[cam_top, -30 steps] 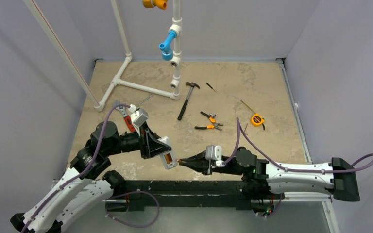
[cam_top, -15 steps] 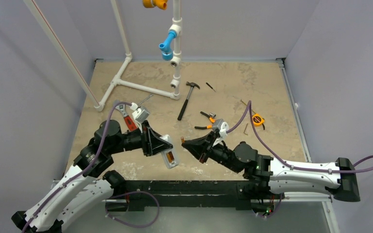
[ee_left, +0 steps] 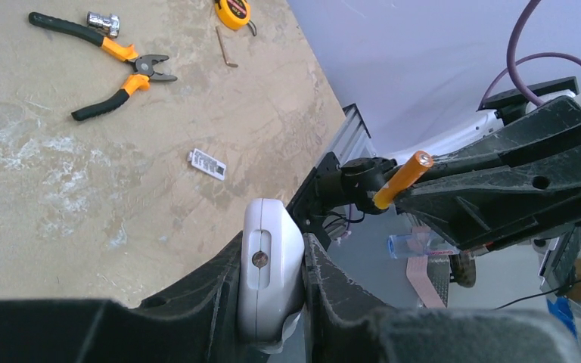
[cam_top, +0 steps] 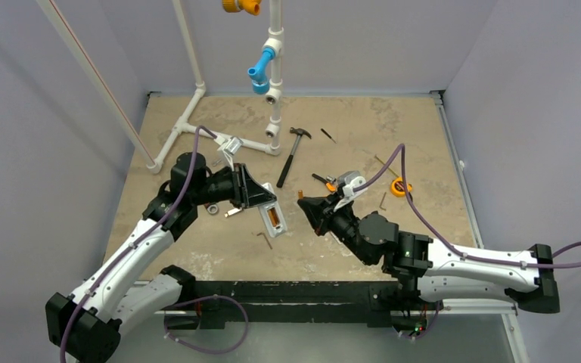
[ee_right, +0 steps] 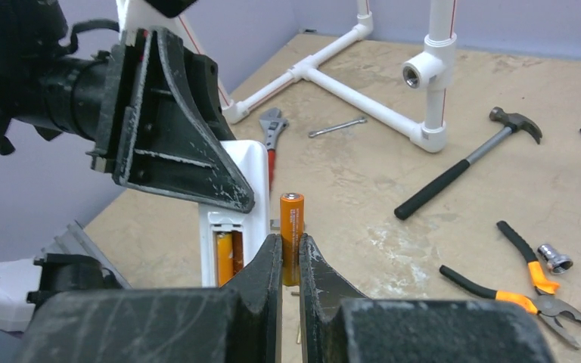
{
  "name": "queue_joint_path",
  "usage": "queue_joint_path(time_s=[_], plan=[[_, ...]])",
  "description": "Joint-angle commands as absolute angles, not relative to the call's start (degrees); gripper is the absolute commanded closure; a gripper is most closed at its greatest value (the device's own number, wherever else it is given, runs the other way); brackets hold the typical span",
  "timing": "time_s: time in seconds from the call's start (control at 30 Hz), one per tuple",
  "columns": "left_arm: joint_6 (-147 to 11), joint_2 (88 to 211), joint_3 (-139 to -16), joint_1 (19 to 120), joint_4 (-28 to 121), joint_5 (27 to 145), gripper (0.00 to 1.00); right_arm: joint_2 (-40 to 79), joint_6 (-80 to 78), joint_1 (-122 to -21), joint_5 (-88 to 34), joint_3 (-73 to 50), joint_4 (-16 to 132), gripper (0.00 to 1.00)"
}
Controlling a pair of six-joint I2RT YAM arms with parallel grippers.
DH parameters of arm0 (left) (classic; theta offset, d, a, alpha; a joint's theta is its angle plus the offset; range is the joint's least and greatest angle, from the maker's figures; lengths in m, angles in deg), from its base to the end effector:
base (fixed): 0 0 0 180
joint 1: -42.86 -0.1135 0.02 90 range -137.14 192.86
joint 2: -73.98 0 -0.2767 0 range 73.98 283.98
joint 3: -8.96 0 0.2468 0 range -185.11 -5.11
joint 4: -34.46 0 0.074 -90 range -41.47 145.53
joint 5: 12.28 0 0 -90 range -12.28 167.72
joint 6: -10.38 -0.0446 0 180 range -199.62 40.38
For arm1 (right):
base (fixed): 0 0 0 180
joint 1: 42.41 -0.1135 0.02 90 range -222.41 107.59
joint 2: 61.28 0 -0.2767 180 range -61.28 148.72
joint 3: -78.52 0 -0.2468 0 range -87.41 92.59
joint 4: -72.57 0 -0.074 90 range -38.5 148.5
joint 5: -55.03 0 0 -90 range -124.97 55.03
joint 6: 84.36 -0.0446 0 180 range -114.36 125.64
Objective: Load the batteries into the remote control
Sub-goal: Load the battery into the remote control.
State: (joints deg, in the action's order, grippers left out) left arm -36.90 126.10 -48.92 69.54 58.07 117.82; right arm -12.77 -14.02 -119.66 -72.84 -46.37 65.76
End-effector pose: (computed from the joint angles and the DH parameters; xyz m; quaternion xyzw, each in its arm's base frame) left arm 0.1645 -0.1148 0.3235 0.0940 0.7800 -0.5427 0.2970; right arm 0.0689 0.1803 0.3487 -0.1220 0.6975 0.3472 0.6148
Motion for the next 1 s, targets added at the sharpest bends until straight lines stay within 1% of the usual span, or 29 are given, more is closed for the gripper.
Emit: queue_joint_path(time_s=[0.0, 0.1, 0.23, 0.37, 0.5, 0.63, 0.8, 0.97], plan=[[-36.3, 124.2, -50.0, 68.6, 55.9, 119.4, 1.0, -11.6, -11.8, -119.8, -73.1, -45.1, 65.3, 1.0], [-36.4, 123.4, -48.8, 68.6, 57.7, 117.8, 1.0, -8.2, -12.7, -119.8, -72.8, -44.7, 67.0, 1.0], [-36.0, 123.7, -48.6, 68.6, 59.0, 116.6, 1.0, 0.2, -12.8, -119.8, -69.4, -36.2, 60.6, 1.0], [-35.6, 124.1, -48.7, 68.5, 59.2, 116.5, 1.0, 5.6, -12.5, -120.0, -66.0, -34.0, 63.7, 1.0], [-35.6, 124.0, -48.5, 68.2, 60.0, 115.8, 1.0, 6.3, -12.5, -120.7, -66.3, -34.4, 66.1, 1.0], [-34.5, 123.7, -47.9, 67.9, 59.2, 116.2, 1.0, 4.4, -12.5, -120.9, -67.6, -36.3, 67.4, 1.0], [-30.5, 124.3, -45.9, 66.2, 54.8, 118.9, 1.0, 2.1, -13.0, -120.9, -67.7, -38.5, 68.3, 1.0], [-27.2, 125.1, -44.5, 64.8, 50.3, 121.5, 1.0, 2.6, -13.0, -120.9, -67.4, -38.5, 67.1, 1.0]])
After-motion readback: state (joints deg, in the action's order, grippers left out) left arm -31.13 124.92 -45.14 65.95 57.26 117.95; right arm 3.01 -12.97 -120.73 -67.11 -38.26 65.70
